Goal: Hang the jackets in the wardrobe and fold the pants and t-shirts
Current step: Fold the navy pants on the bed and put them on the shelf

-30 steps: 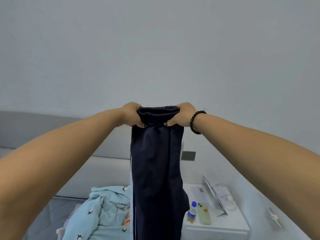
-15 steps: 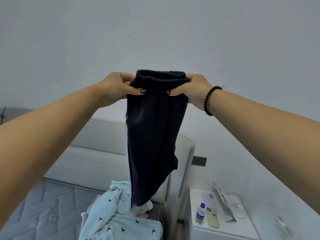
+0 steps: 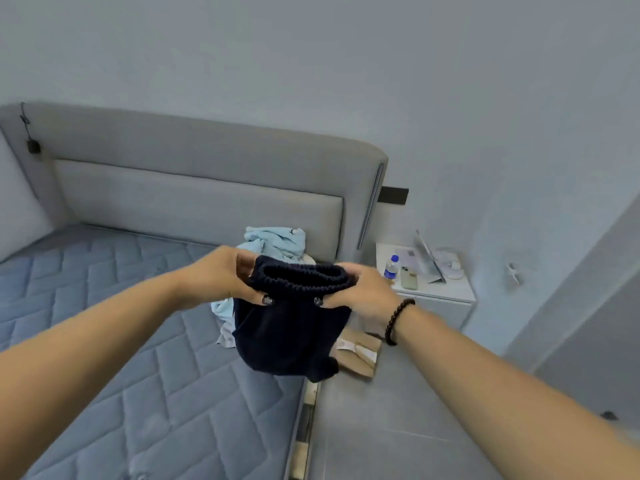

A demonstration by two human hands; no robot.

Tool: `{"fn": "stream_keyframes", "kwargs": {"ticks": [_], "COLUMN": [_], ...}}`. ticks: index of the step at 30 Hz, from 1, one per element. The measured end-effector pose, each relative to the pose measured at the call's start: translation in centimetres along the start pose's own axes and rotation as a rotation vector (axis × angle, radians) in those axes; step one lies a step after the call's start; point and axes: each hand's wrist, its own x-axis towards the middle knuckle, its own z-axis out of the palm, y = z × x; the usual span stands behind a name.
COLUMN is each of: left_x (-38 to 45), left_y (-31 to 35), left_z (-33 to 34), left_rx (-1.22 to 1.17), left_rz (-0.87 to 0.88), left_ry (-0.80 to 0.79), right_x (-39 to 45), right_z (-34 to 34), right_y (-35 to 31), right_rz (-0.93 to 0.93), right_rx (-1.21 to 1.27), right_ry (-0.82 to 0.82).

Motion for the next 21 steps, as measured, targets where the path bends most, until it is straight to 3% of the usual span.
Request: {"fn": "stream_keyframes", "kwargs": {"ticks": [5, 10, 21], "left_x": [-4.2, -5.0, 3.1], "left_y": [-6.2, -10.2, -16.5], "left_z": [4.6, 6.5, 4.5], "left_rx": [-0.021, -0.074, -0.140], "left_rz": [-0.105, -0.139, -0.208], "left_ry": [-0.139, -0.164, -0.108], "right_x": [-5.5, -6.6, 3.0], "right_z": [3.4, 5.0, 4.7], "right_y": [7.9, 11.5, 15.3], "right_rz": [0.182, 0.240, 0.361], "right_rx": [0.086, 0.073, 0.015], "right_ry": [-0.038, -0.062, -0.070]}}
